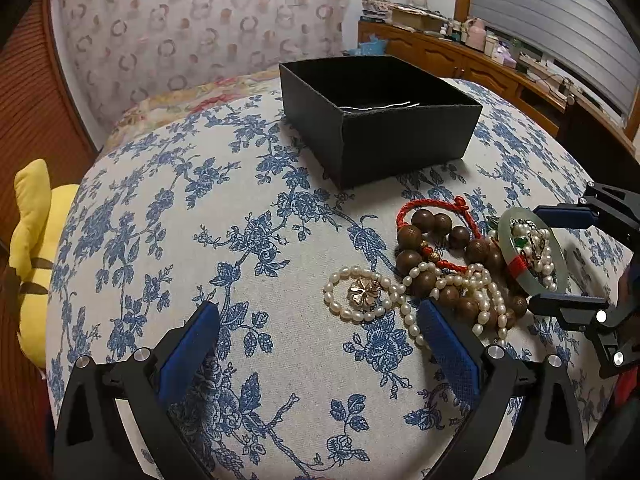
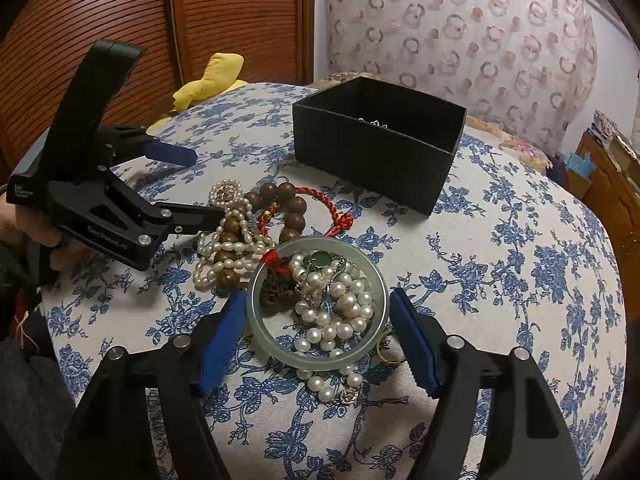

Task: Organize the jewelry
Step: 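Close the left tool on a pearl strand in the pile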

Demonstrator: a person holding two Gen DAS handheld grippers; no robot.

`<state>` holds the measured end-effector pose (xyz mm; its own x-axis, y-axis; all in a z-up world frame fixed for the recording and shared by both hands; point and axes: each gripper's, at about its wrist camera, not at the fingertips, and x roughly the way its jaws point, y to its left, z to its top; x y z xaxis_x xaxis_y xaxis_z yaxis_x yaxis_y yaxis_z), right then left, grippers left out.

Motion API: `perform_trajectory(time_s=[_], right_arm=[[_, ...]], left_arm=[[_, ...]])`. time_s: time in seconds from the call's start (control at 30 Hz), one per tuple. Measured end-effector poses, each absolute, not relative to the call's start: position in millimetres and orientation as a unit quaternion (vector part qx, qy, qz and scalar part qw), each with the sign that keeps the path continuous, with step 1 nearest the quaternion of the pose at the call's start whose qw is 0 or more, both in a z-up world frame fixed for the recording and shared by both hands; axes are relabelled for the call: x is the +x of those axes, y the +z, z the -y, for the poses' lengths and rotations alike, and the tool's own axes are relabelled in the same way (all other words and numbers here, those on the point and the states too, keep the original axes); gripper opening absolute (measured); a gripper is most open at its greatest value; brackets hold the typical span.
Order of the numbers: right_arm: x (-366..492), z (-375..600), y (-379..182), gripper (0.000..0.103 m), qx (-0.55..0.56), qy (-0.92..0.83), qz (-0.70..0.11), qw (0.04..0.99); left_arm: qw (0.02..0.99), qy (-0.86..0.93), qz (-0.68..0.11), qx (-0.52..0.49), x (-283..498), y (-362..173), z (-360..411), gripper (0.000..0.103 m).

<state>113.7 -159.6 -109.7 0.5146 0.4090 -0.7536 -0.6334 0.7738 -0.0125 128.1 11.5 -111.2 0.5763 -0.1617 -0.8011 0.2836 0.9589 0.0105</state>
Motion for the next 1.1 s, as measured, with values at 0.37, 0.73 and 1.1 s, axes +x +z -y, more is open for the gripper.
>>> perform_trajectory(time_s=[0.37,0.73,1.1], right_arm=[[120,172,-109,0.075,-0.106,0.297,-0.395,0.863],[120,175,-108,0.075,-0.099,0.291,-0.394,0.866],[119,174,-107,0.075,-0.102,0.287,-0.391,0.869]], left_arm=[[0.889,-0.165,-0.426,-0.023,127,-99,-32,0.03],[0.881,-0.174,-0.439,0.012,138,-94,-27,0.017],[0.88,-0.161,-0.446,0.014,138,-98,-33,0.017]])
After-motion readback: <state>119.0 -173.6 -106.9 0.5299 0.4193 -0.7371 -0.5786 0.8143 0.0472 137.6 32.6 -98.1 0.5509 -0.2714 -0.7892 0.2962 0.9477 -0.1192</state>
